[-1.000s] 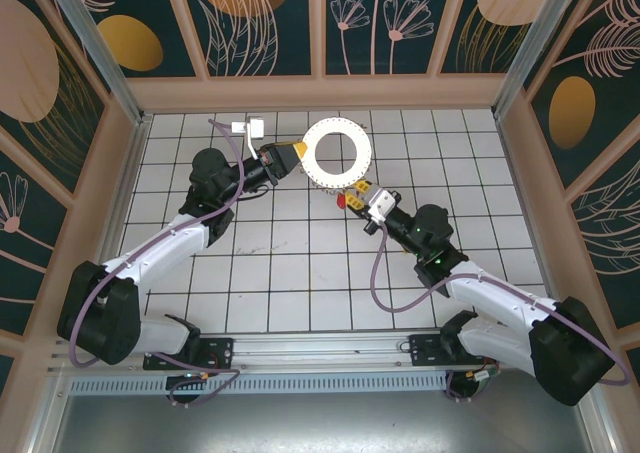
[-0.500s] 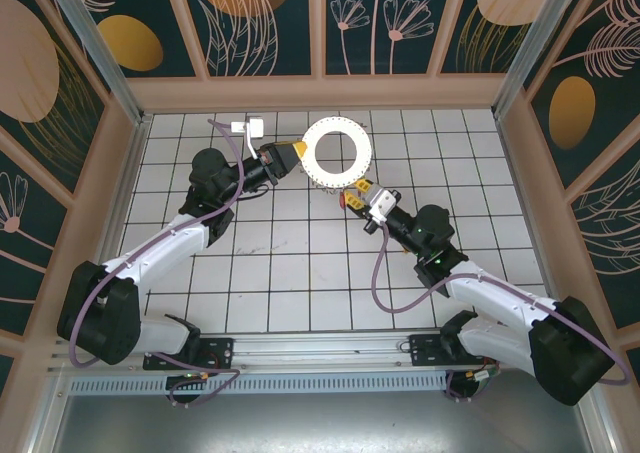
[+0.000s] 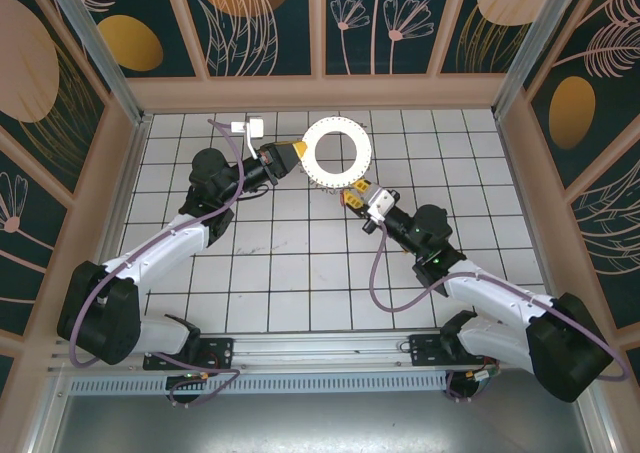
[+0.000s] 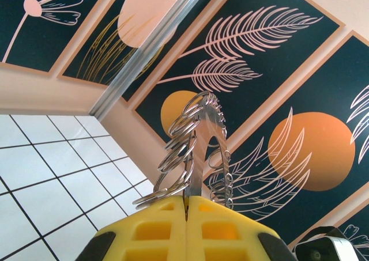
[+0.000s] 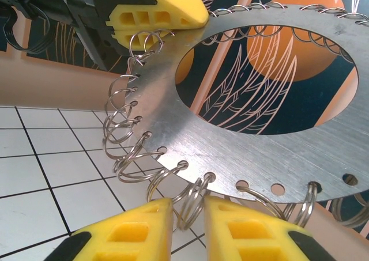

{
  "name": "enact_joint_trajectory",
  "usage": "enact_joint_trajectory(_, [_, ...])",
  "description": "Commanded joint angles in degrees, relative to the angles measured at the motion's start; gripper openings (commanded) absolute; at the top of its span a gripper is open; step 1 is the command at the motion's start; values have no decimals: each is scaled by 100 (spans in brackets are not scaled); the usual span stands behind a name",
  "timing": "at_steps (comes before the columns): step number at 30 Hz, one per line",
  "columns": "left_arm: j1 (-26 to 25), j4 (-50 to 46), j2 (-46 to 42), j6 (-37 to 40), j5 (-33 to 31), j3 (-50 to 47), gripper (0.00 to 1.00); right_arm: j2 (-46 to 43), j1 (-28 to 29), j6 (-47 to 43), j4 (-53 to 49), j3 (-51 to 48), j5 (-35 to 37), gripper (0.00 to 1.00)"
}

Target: Put the keys on the keyring

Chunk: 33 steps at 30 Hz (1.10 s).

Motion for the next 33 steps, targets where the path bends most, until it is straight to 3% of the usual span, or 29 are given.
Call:
enact_joint_trajectory(1, [-17,519,-110,-100,-37,112,0,61,70,87,393,102,131,21])
enact_joint_trajectory(17, [-17,607,-111,-174,-56,25,0,131,155,131,596,50,376,13])
enact_joint_trajectory(26, [-17,637,-97,-224,-92,-13,1,111,211,64,583,19,473,0])
enact_joint_trajectory(33, [-17,453,-92,-332,-450,-63,3,109,237,100,400,53,627,0])
